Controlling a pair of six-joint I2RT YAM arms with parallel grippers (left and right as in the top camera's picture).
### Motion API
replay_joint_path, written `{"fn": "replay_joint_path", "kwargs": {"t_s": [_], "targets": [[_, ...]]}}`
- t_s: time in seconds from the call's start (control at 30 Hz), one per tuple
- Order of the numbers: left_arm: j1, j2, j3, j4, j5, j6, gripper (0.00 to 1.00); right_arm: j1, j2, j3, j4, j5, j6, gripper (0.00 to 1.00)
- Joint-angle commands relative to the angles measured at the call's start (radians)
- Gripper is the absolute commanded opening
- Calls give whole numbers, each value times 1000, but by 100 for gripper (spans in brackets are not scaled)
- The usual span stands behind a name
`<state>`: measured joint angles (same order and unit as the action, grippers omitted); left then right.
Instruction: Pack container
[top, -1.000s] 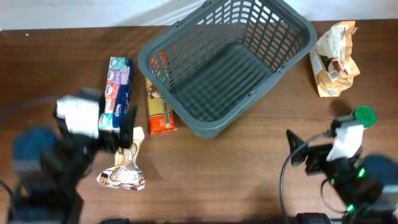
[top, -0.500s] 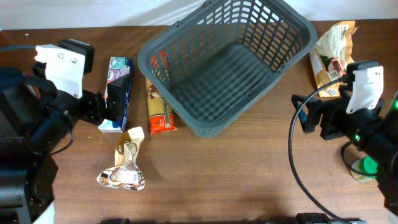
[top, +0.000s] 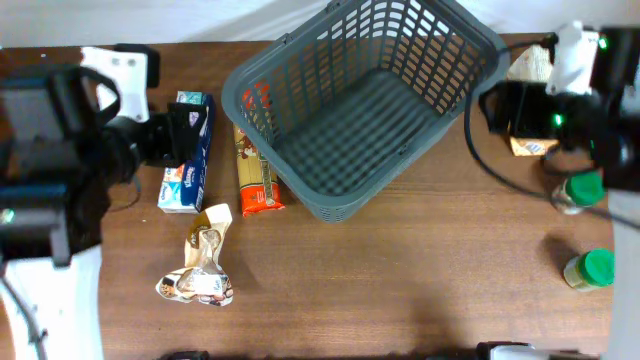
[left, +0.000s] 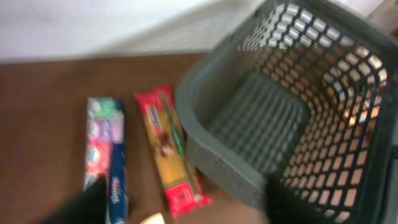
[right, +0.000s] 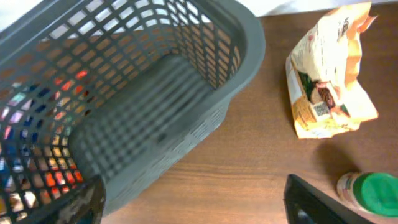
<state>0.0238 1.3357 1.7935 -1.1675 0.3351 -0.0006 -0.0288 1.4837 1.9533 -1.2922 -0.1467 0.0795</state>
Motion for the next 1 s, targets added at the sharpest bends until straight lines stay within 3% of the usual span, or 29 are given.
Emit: {"fn": "replay_joint_path", "kwargs": {"t_s": [0.0, 0.03, 0.1, 0.2, 0.23, 0.47, 0.7, 0.97], "targets": [[-51, 22, 30, -30, 82, -56, 39, 9, 64, 80, -11, 27, 19, 73], [-73, 24, 30, -36, 93, -56, 38, 9, 79, 89, -8, 29, 34, 67], [-129, 23, 32, -42, 87, -56, 26, 9, 108, 100, 12, 28, 47, 53], [-230, 21, 46, -41, 73, -55, 3, 9, 130, 101, 44, 27, 100, 11], [-263, 21, 48, -42, 51, -55, 2, 9, 136, 101, 47, 26, 122, 4], [-528, 30, 50, -160, 8, -29, 2, 9, 158, 101, 95, 7, 124, 4], [-814, 65, 50, -175, -83, -29, 2, 9, 189, 100, 139, -54, 124, 4], [-903, 177, 50, -221, -125, 17, 2, 9, 269, 100, 223, -146, 124, 4]]}}
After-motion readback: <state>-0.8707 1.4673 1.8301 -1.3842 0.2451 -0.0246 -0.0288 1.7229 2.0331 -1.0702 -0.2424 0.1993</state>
